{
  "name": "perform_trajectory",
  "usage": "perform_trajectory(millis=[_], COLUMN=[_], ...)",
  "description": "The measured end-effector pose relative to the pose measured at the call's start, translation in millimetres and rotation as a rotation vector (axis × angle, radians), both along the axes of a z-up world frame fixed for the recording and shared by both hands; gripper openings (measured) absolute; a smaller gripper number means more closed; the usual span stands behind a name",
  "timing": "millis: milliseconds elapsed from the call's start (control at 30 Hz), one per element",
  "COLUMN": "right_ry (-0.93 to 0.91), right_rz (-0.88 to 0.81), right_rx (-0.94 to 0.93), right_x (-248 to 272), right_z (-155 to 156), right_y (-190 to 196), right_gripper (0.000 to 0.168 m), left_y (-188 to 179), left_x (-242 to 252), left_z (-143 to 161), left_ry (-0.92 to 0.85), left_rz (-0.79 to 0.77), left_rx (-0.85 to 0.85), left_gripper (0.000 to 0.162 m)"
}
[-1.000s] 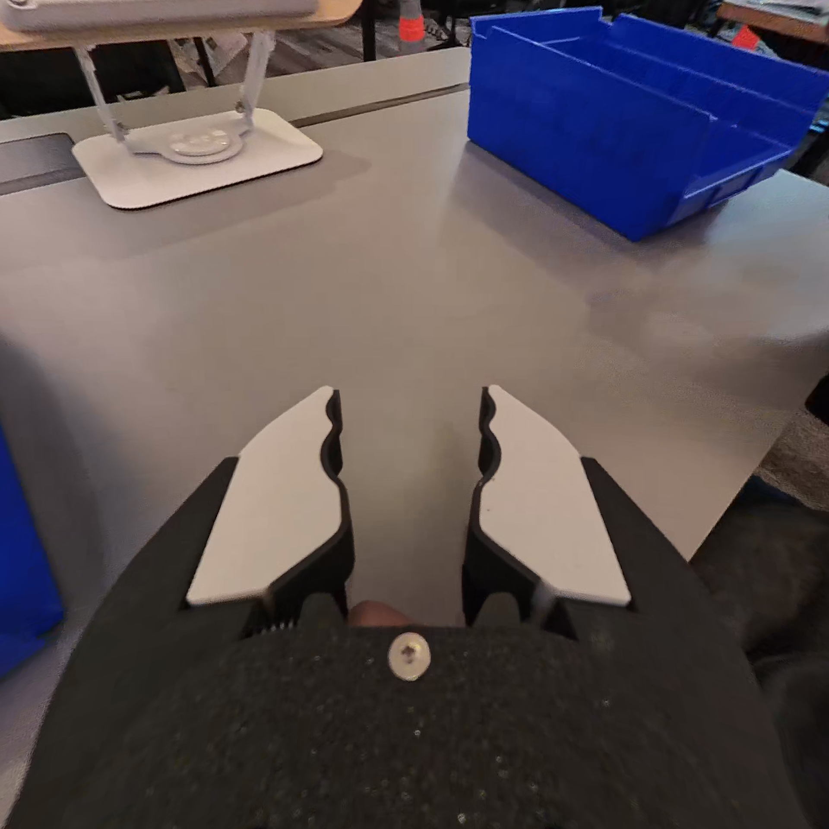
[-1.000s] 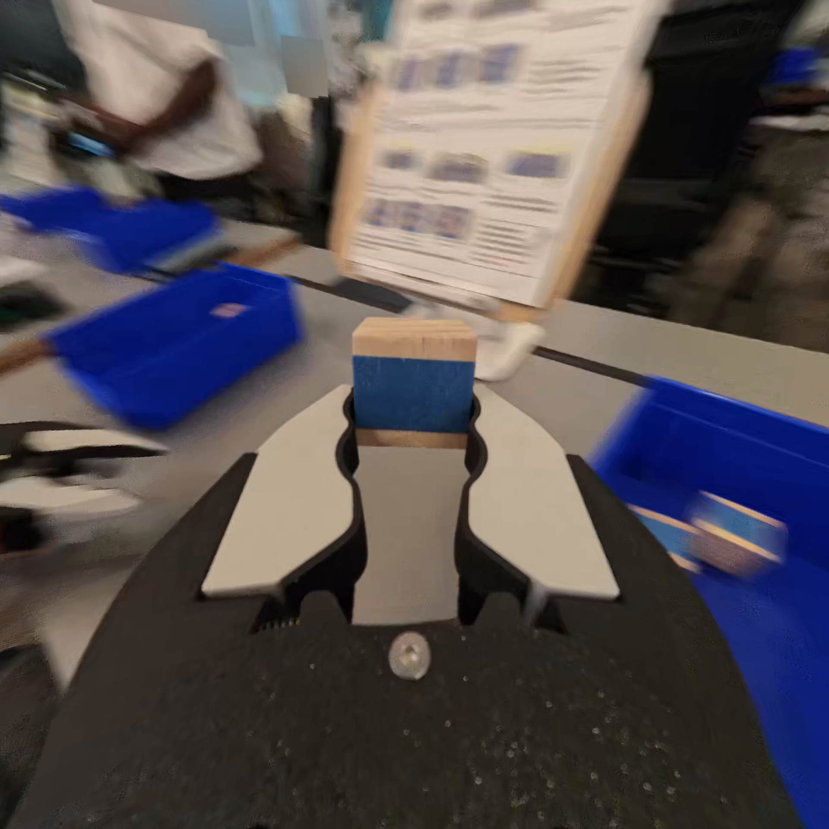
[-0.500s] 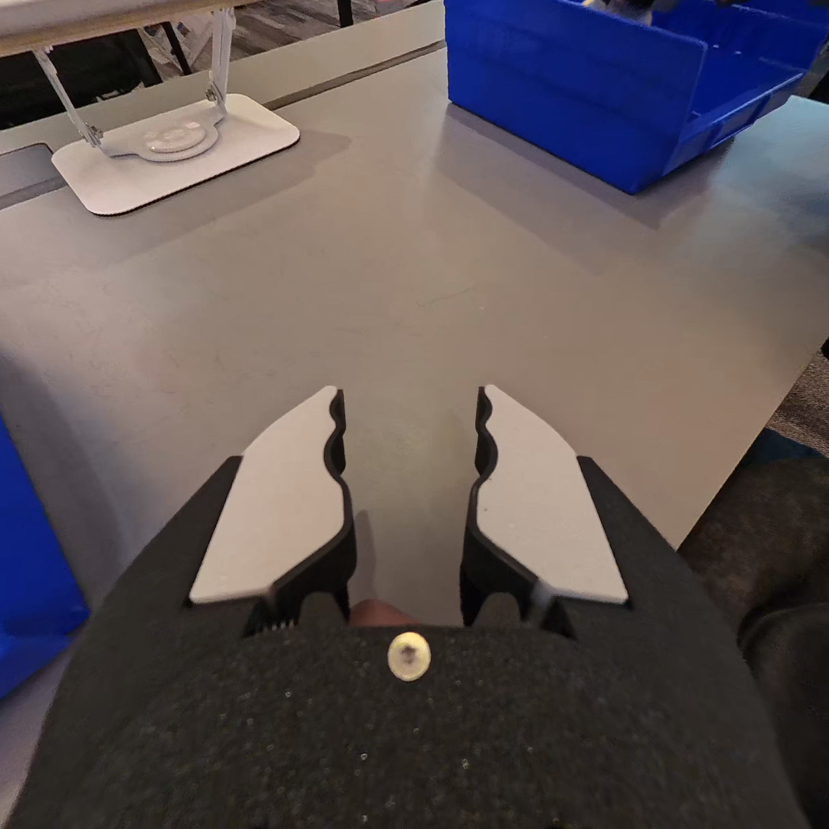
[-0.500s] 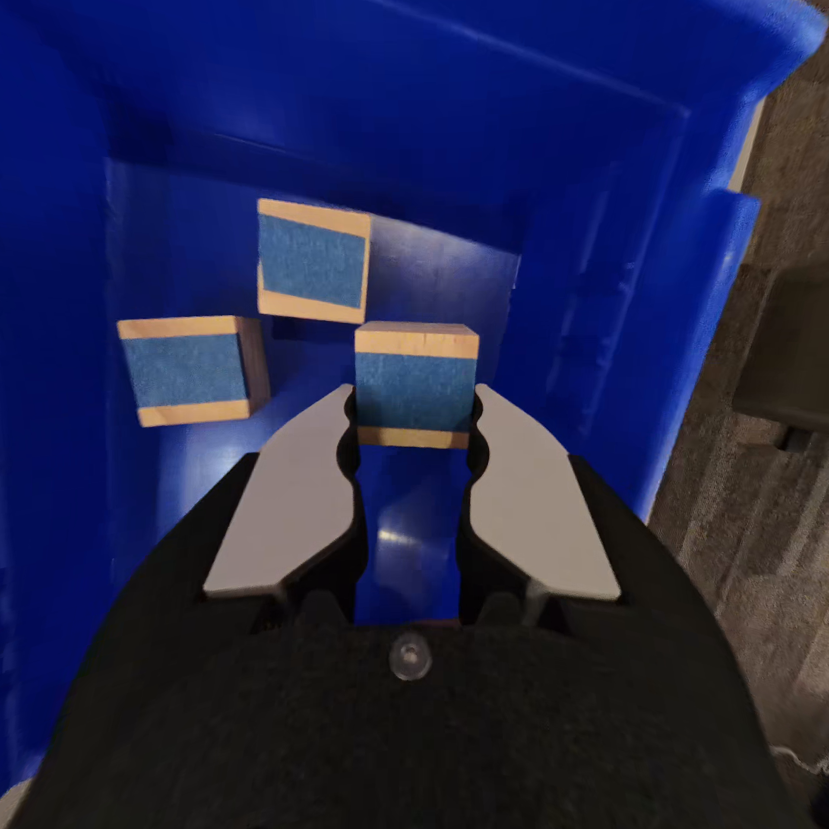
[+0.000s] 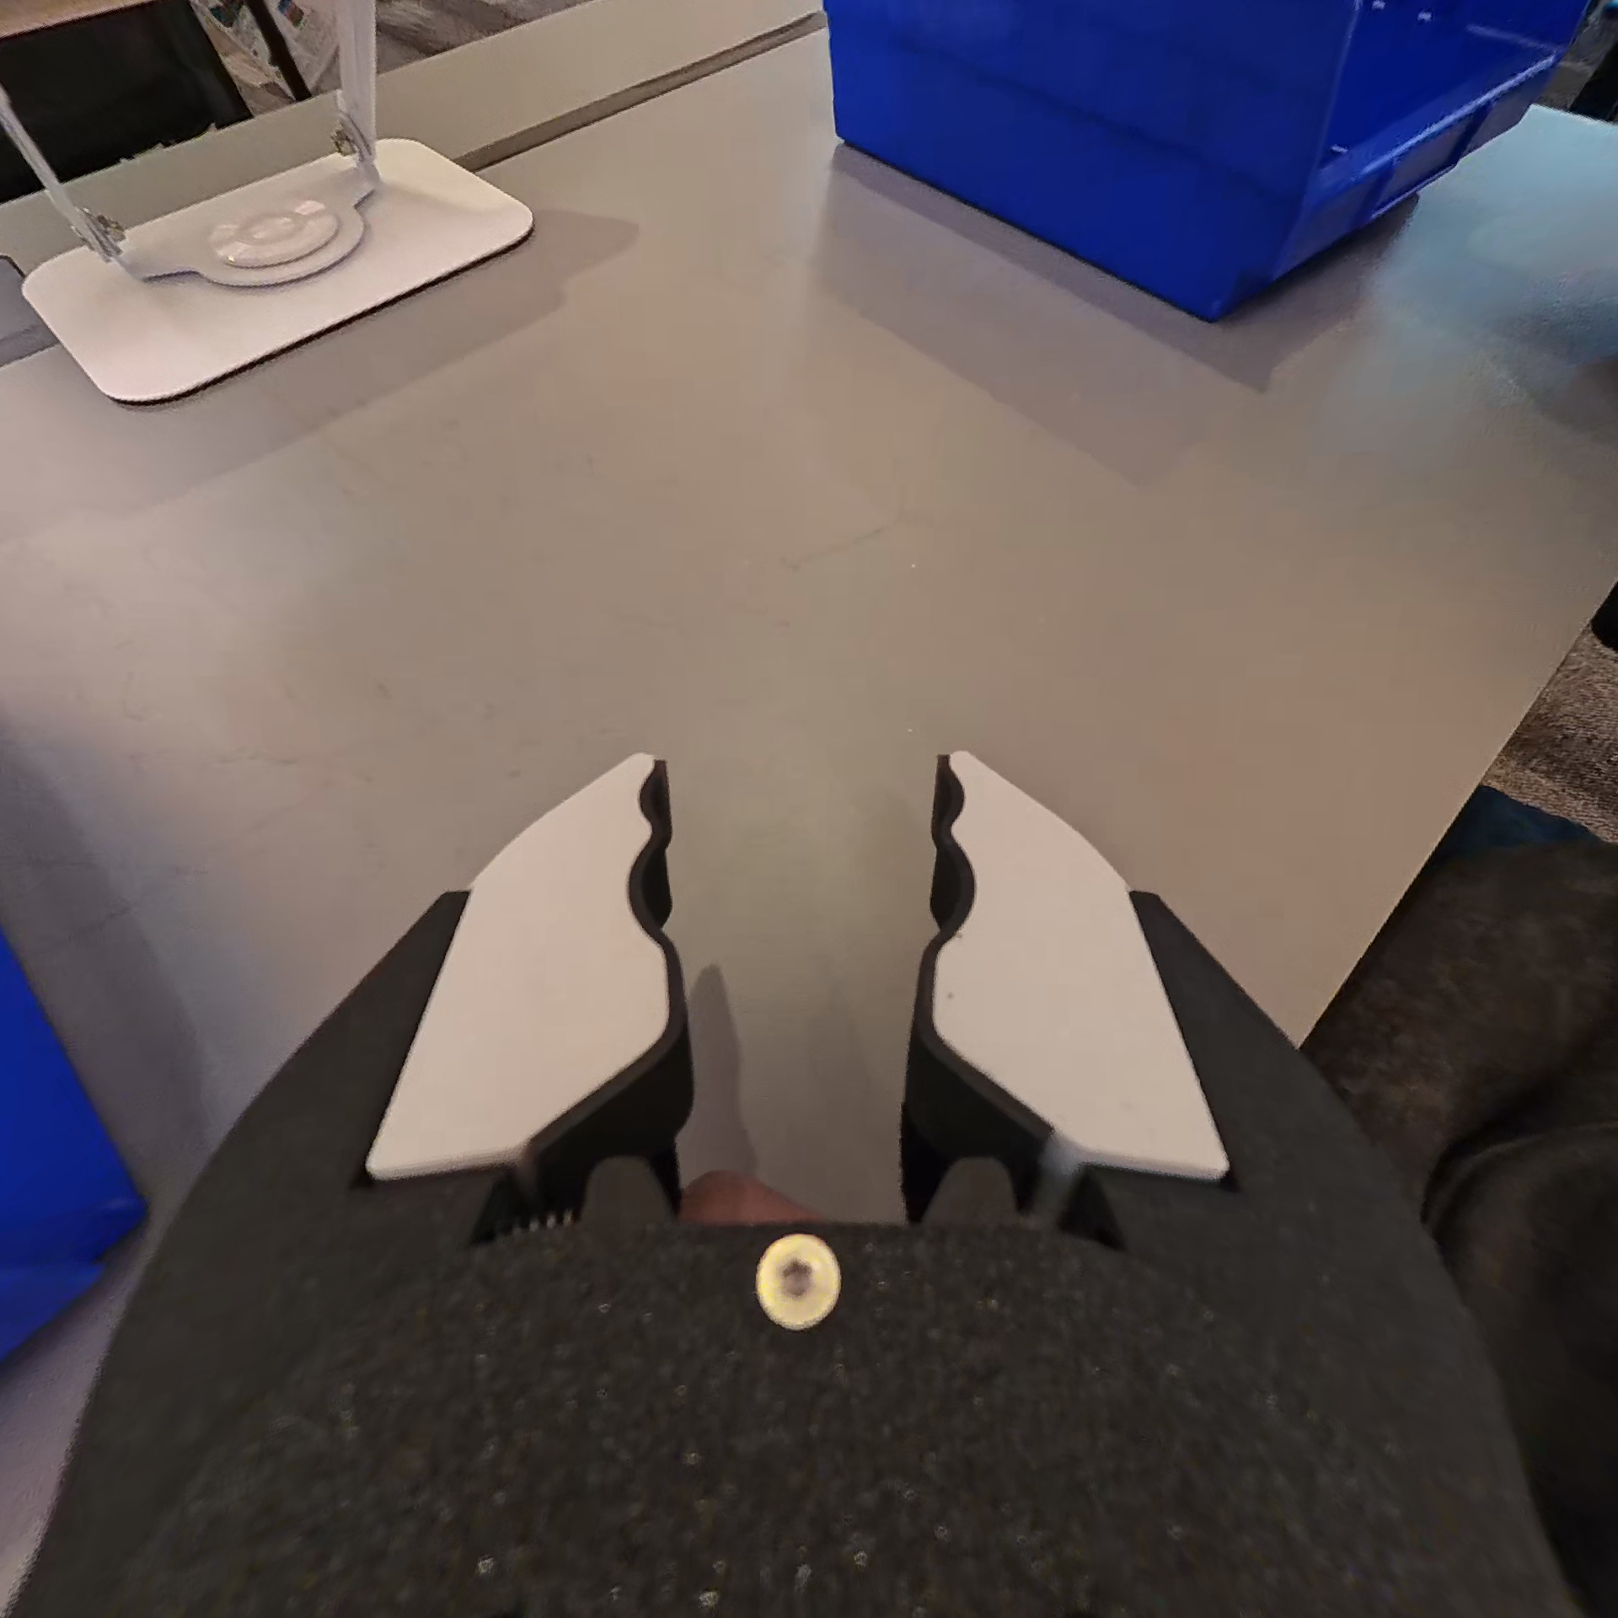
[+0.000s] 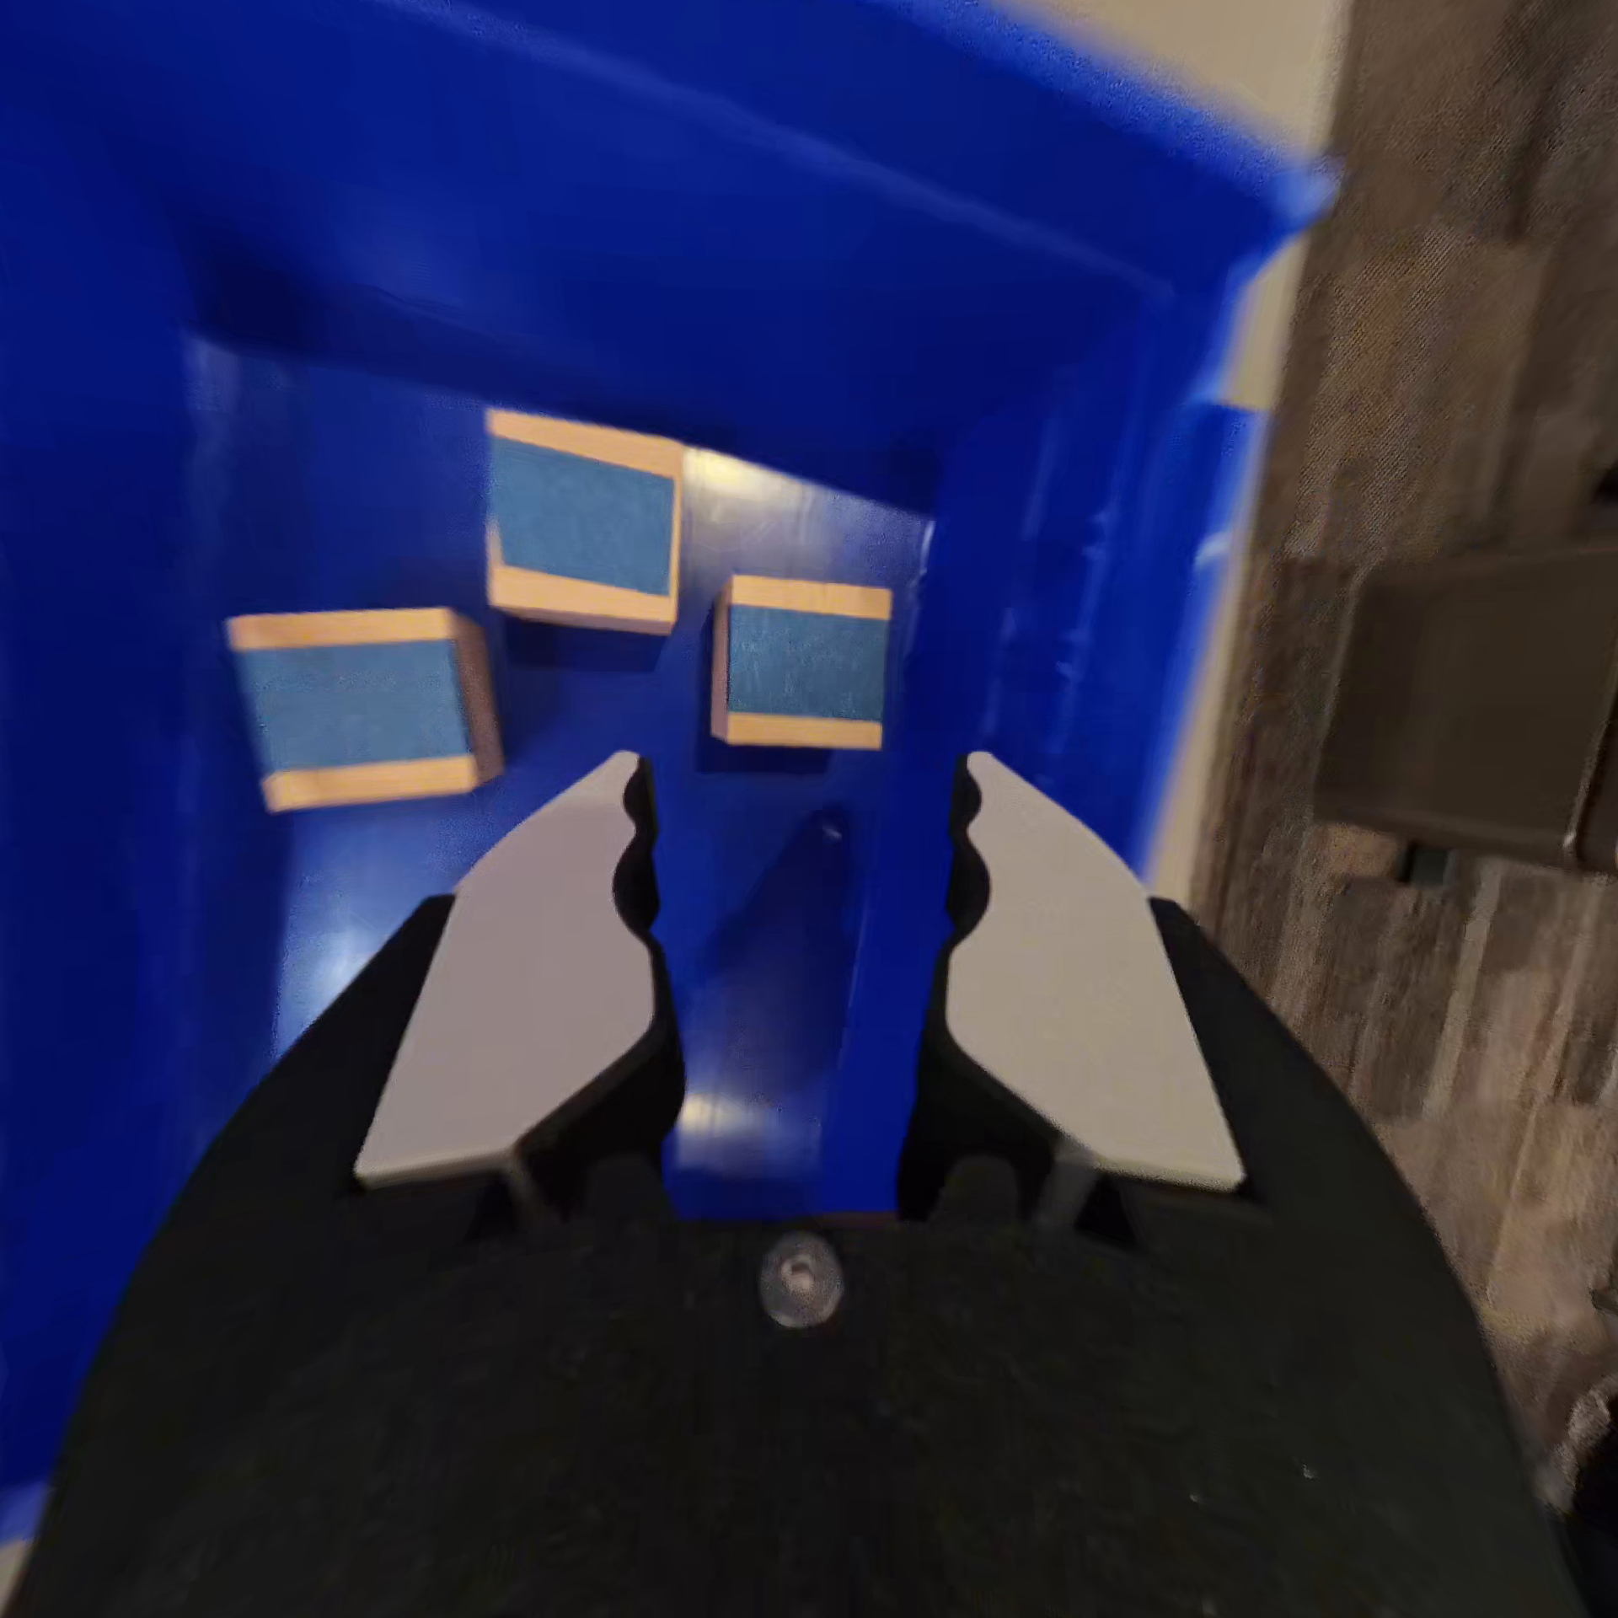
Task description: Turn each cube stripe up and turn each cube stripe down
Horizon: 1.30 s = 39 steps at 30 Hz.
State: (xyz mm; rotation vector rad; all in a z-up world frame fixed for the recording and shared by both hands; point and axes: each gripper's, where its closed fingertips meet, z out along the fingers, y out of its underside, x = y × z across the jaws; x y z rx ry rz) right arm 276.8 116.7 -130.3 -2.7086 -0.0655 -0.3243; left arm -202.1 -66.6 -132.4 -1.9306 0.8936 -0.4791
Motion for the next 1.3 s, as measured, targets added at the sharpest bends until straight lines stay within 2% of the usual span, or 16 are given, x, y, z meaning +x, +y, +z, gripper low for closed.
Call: perform_trajectory(millis=[100,200,267,333,367,433,500,633,767,833,900,967,1033,1133,1300], right_ry=[0.051,0.384,0.673,0.927,0.988,0.932,0.897,0.948,0.942,0.970,1.008,1.008,1.008,1.052,0.983], right_rz=[0.156,0.457,0.686,0.820,0.856,0.933,0.949,0.938,0.915,0.897,0.876,0.833,0.803,0.812,0.875], right_rx=[0.310,0.610,0.670,0.650,0.626,0.555,0.578,0.478,0.459,0.458,0.450,0.418,0.378,0.327,0.307], right_x=[-46,-164,-254,-323,-346,-372,-381,-393,-390,-388,-386,-382,-380,-385,-389], right_z=[68,106,101,79,65,43,39,28,24,26,29,24,17,14,6], right_y=[-24,-71,-122,-171,-189,-208,-211,-217,-215,-215,-215,-211,-210,-216,-225], right_gripper=[0.064,0.061,0.056,0.056,0.056,0.055,0.048,0.049,0.048,0.048,0.048,0.048,0.049,0.048,0.048], left_y=[4,6,6,6,7,5,2,0,13,38,78,126,164,201,237], left_x=[-4,-5,-4,-4,-4,-3,-1,-5,-50,-91,-137,-181,-209,-237,-263], left_z=[5,8,6,3,2,0,1,14,87,117,131,124,96,46,3], left_ry=[-0.025,-0.079,-0.099,-0.086,-0.077,-0.057,-0.049,-0.055,-0.118,-0.095,-0.046,-0.015,-0.004,0.096,0.229], left_rz=[0.023,0.033,0.026,0.025,0.028,0.017,0.005,0.010,0.061,0.179,0.354,0.547,0.683,0.805,0.950], left_rx=[0.004,-0.034,-0.065,-0.072,-0.065,-0.059,-0.054,-0.050,0.087,0.086,0.031,-0.080,-0.282,-0.550,-0.710], left_gripper=[0.057,0.057,0.057,0.057,0.057,0.057,0.058,0.059,0.064,0.062,0.058,0.053,0.055,0.063,0.064])
